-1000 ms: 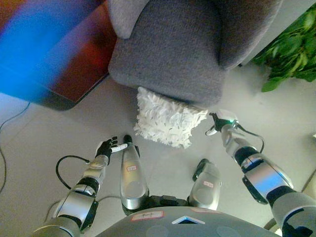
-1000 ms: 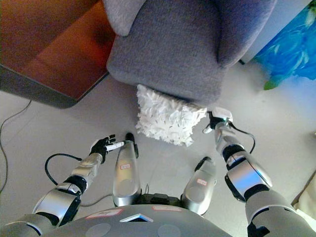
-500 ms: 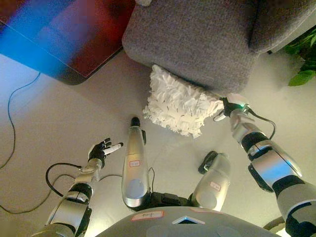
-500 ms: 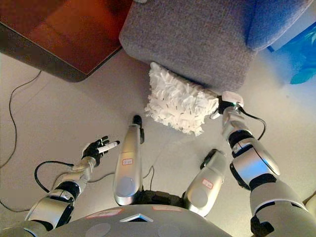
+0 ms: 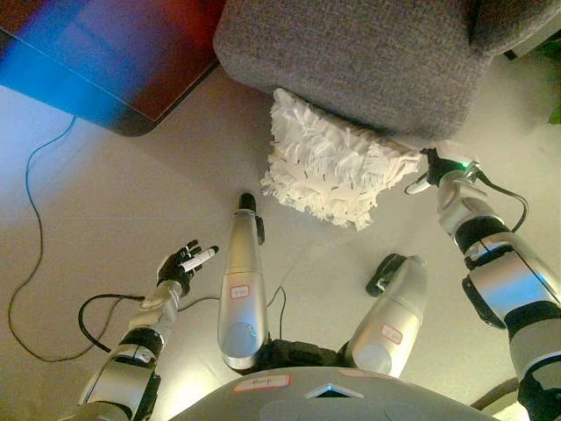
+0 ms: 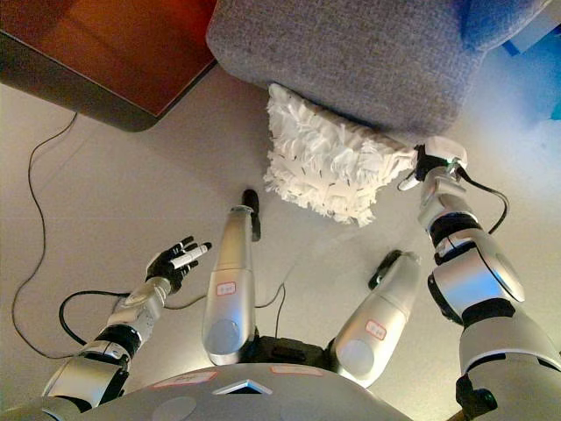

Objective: Pick up the pillow and put it on the sofa.

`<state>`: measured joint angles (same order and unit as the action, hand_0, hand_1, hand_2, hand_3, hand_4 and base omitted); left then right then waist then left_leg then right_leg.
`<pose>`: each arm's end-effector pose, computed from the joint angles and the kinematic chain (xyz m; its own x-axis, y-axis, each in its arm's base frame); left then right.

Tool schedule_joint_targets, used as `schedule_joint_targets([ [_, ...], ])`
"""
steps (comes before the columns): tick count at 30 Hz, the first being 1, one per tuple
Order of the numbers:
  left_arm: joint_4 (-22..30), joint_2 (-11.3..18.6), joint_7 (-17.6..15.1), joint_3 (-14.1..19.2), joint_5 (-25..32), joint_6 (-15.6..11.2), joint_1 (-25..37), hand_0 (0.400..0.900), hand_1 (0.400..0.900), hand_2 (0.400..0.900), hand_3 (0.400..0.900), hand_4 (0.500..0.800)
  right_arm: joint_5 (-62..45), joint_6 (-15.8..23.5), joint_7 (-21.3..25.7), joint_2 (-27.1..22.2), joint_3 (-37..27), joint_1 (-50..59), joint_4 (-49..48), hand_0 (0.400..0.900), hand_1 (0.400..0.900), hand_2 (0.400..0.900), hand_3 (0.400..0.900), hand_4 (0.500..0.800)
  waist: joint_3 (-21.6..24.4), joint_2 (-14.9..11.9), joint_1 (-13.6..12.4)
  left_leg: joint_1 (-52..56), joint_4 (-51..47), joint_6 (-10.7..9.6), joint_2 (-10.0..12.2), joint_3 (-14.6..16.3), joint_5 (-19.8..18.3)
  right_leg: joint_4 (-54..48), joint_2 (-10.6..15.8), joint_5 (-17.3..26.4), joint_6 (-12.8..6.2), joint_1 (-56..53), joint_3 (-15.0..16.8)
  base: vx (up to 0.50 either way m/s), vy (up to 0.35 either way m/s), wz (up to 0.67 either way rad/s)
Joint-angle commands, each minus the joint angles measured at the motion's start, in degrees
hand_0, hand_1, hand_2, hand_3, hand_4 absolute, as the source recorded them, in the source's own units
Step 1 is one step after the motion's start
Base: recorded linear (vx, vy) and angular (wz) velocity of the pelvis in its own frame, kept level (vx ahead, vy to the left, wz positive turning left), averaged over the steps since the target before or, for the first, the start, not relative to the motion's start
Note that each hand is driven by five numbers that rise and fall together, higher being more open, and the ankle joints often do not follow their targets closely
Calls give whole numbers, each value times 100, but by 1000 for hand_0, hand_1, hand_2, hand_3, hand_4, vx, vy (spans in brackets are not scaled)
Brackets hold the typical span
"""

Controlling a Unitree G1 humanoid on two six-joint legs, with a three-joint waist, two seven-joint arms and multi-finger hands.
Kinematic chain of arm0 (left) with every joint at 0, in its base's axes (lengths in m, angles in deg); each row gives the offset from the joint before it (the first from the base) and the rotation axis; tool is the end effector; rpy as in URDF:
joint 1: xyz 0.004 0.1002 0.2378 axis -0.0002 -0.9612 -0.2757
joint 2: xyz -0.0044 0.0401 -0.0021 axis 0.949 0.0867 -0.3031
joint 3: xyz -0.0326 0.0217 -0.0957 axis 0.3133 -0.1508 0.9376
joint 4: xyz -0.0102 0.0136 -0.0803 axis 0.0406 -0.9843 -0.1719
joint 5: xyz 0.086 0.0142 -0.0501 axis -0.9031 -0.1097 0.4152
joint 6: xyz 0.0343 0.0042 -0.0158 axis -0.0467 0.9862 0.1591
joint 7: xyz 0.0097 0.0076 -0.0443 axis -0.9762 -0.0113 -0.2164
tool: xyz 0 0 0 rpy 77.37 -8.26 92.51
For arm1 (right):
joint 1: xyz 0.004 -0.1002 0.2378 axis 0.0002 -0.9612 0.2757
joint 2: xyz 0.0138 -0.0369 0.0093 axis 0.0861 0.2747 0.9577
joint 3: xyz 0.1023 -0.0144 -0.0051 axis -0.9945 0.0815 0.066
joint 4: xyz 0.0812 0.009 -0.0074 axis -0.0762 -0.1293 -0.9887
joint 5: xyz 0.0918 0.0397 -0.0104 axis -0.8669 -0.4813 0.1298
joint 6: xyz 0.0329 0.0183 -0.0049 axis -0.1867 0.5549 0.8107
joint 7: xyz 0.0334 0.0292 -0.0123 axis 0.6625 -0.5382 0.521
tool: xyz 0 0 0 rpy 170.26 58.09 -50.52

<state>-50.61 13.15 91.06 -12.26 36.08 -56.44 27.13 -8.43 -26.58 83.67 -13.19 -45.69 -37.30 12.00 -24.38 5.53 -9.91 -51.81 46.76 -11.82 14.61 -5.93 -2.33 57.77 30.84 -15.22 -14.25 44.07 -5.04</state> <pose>0.1632 0.2554 -0.0670 0.7036 0.1795 -0.6876 -0.2695 0.9627 -0.0245 0.3141 -0.2671 0.0724 0.8644 -0.3925 -0.3143 -0.2534 0.1999 -0.9465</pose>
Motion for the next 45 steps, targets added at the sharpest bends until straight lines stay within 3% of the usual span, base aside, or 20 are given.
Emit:
schedule_joint_targets([
  [1, -51, 464, 39, 135, 242, -166, -238, 900, 900, 900, 900, 800, -119, 85, 188, -582, -176, 522, 52, 900, 900, 900, 900, 800, 60, 199, -139, 500, -37, -265, 475, -483, -343, -289, 209, 671, -75, 530, 713, 8, 24, 3],
  [6, -128, 524, 116, 227, 232, 11, -422, 900, 900, 900, 900, 800, -219, 332, 76, -658, -104, 841, -23, 900, 900, 900, 900, 800, -29, 338, -169, 265, 117, -256, 401, -501, -360, -154, 214, 682, -75, 775, 835, 3, 43, 2],
  [11, -213, 513, 178, 319, 270, 16, -512, 900, 900, 900, 900, 800, -329, 399, 5, -657, 12, 1101, -125, 900, 900, 900, 900, 800, -112, 403, -206, 133, 157, -245, 374, -517, -346, -71, 220, 691, -75, 939, 909, -11, 44, -1],
  [30, -114, 330, 657, 543, 741, -475, -998, 900, 900, 900, 900, 800, -519, 423, -253, -529, 358, 2279, -368, 900, 900, 900, 900, 800, -539, 755, -341, -961, 649, -240, 210, -621, -301, 472, 230, 799, -66, 2114, 1450, -32, 75, -1],
  [42, 123, 299, 846, 656, 1126, -810, -1153, 900, 900, 900, 900, 800, -1050, 608, -666, -419, 463, 2613, -510, 900, 900, 900, 900, 800, -541, 809, -448, -1905, 887, -267, 118, -722, -217, 822, 248, 753, 19, 3041, 1511, -69, 24, 1],
  [43, 126, 303, 865, 689, 1141, -839, -1159, 900, 900, 900, 900, 800, -1066, 696, -734, -413, 459, 2626, -522, 731, 731, 731, 731, 699, -541, 803, -450, -1930, 903, -267, 114, -721, -218, 847, 244, 746, 22, 3070, 1510, -39, 3, 0],
  [44, 148, 315, 871, 714, 1145, -843, -1163, 900, 900, 900, 900, 800, -1061, 764, -837, -409, 449, 2635, -547, 731, 731, 731, 731, 699, -541, 798, -454, -1953, 916, -271, 118, -726, -214, 871, 249, 740, 25, 3095, 1513, -32, -5, 1],
  [45, 177, 325, 869, 724, 1152, -841, -1161, 900, 900, 900, 900, 800, -1067, 765, -871, -410, 463, 2639, -585, 400, 400, 400, 400, 500, -541, 795, -453, -1980, 929, -275, 125, -731, -204, 899, 257, 729, 29, 3124, 1520, 0, 0, 0],
])
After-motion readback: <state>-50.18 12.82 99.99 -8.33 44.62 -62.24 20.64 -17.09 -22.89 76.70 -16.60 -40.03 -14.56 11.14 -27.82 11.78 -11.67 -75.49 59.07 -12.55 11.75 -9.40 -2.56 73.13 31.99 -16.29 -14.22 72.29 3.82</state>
